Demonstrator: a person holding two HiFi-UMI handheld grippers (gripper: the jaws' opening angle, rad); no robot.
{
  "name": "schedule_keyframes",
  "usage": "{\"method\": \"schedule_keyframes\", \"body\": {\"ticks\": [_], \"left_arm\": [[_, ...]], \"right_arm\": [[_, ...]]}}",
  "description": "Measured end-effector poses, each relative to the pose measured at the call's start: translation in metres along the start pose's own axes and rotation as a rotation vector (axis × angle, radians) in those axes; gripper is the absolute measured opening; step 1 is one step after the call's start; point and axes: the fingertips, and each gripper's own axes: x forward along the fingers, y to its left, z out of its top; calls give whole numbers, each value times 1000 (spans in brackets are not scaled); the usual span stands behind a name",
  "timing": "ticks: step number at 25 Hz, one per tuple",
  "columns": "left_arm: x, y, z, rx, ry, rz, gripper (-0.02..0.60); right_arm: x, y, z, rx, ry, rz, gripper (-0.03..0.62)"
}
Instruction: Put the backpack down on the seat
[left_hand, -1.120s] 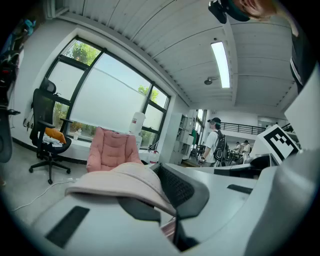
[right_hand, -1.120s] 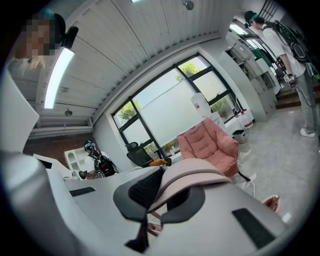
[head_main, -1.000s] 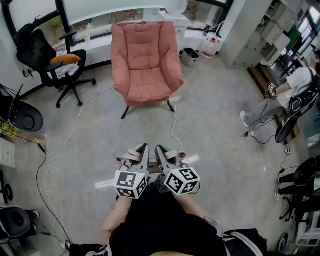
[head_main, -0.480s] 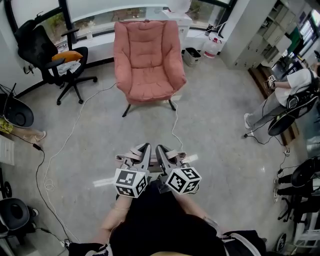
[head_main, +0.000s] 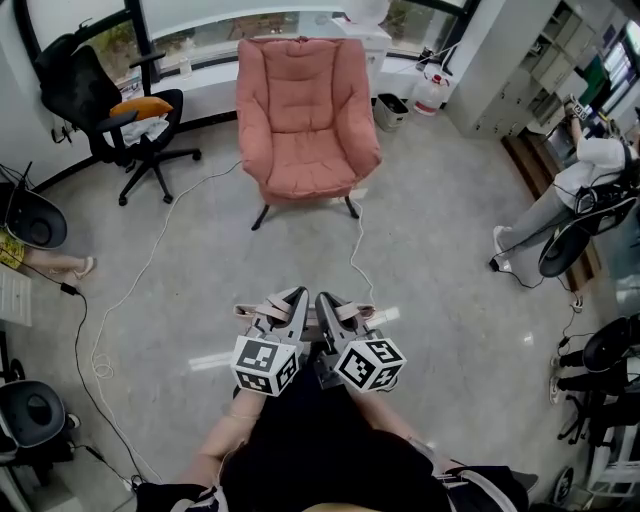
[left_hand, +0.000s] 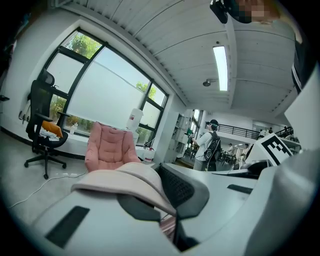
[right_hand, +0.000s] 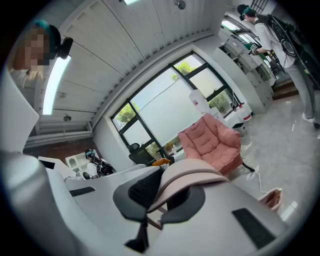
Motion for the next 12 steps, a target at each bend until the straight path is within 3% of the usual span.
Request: {"method": "schedule_keyframes", "body": {"ticks": [12], "left_arm": [[26, 17, -3, -19, 32, 17, 17]], "right_arm": [[23, -17, 1, 35, 39, 16, 32]]}}
